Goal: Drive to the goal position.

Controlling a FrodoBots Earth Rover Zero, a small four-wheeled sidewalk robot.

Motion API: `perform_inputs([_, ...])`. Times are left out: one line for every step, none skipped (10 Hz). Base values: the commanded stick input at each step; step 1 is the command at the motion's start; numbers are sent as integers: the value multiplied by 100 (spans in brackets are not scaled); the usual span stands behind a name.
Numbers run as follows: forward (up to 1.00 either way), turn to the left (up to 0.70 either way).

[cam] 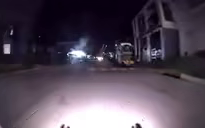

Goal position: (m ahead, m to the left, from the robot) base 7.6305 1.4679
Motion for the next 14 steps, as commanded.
perform_inputs([85,0])
perform_inputs([85,0])
perform_inputs([85,0])
perform_inputs([85,0])
perform_inputs([85,0])
perform_inputs([85,0])
perform_inputs([85,0])
perform_inputs([85,0])
perform_inputs([85,0])
perform_inputs([85,0])
perform_inputs([85,0])
perform_inputs([85,0])
perform_inputs([85,0])
perform_inputs([85,0])
